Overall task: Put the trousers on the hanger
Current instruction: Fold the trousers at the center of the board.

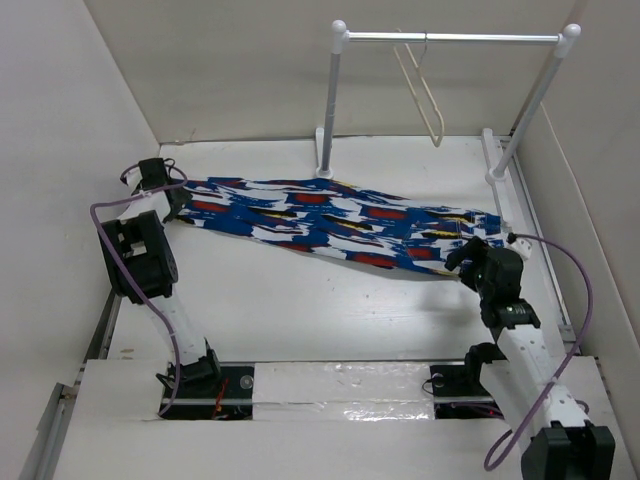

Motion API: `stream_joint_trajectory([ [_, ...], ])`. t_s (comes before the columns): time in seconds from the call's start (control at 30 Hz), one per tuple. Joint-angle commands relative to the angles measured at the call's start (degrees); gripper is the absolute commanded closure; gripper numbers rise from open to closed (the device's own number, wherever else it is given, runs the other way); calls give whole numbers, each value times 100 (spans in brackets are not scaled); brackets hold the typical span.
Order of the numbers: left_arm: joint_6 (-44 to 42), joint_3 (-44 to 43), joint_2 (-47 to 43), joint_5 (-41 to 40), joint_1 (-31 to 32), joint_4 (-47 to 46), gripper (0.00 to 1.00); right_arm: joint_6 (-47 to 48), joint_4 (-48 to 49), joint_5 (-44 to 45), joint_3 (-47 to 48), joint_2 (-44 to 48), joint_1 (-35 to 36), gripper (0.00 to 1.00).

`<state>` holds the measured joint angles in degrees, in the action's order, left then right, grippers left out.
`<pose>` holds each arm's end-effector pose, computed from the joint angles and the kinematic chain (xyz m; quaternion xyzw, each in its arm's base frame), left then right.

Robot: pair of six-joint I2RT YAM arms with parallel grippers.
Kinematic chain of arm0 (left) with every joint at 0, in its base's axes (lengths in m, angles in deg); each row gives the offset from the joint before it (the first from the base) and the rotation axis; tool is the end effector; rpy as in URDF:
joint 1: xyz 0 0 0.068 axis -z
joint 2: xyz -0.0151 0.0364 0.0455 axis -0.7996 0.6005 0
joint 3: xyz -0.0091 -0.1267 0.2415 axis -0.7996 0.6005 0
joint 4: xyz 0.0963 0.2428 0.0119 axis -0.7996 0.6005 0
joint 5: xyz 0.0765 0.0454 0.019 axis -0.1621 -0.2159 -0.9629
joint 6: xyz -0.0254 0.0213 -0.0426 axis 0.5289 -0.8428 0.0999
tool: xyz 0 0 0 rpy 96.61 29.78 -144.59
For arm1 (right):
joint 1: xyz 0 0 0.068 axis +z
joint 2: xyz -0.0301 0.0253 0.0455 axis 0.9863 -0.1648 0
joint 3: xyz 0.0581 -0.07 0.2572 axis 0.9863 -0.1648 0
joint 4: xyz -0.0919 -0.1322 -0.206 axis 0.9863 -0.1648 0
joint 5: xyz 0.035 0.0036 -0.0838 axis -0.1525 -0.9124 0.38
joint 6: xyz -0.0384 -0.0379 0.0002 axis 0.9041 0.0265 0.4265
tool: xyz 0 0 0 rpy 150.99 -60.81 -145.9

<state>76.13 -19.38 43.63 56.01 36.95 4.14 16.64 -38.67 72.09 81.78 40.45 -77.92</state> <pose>0.4035 0.1247 0.1936 -0.4020 0.8235 0.0485 0.3974 0.1555 0.0011 0.2048 0.2684 0.8156 0.0885 0.5048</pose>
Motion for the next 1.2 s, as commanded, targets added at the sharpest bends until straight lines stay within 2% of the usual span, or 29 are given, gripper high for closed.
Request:
stream_joint_trajectory([
  [0.0,132,-128,61,128,-38,-76,16,-434,346,-180,-181,-318,-616,6],
  [0.1,123,-321,245,295,-38,-41,15,-601,653,-312,-383,-529,-1092,7],
  [0.23,254,-523,483,603,-38,-102,17,-776,1644,-716,-507,-1344,-1768,12],
  [0.4,465,-568,711,769,14,-242,30,-1101,2453,-1261,-34,-2646,-2017,13],
  [0.43,509,-568,755,814,15,-269,33,-1102,2612,-1262,20,-2866,-2017,16],
  [0.47,536,-568,791,875,15,-312,42,-1137,2770,-1427,55,-3077,-2086,20],
  [0.5,571,-577,861,980,15,-330,51,-1181,2850,-1481,82,-3444,-2157,29],
  [0.53,597,-577,870,955,15,-339,62,-1216,3025,-1568,108,-3570,-2218,57],
  [0.57,597,-559,861,911,15,-348,85,-1199,3105,-1665,91,-3658,-2219,68],
  [0.6,563,-542,800,711,15,-348,95,-1181,3115,-1631,82,-3685,-2289,77],
  [0.63,519,-507,756,578,15,-270,100,-1155,3037,-1605,73,-3642,-2359,93],
  [0.67,466,-489,712,412,15,-217,100,-1059,2992,-1457,30,-3555,-2360,96],
  [0.8,255,-182,213,-685,15,65,100,-997,2712,-1332,-15,-3010,-2526,100],
  [1.0,597,1355,-1121,-1740,-240,495,100,-698,1675,-1340,-23,-1701,-2956,100],
  [1.03,667,1714,-1325,-1857,-240,583,100,-672,1430,-1436,-93,-1499,-3027,100],
  [1.1,694,1892,-1860,-1972,-240,776,100,-601,1217,-1823,-173,-840,-3080,98],
  [1.17,624,2016,-2178,-1876,-240,900,100,-557,892,-1850,-391,-383,-3080,93],
])
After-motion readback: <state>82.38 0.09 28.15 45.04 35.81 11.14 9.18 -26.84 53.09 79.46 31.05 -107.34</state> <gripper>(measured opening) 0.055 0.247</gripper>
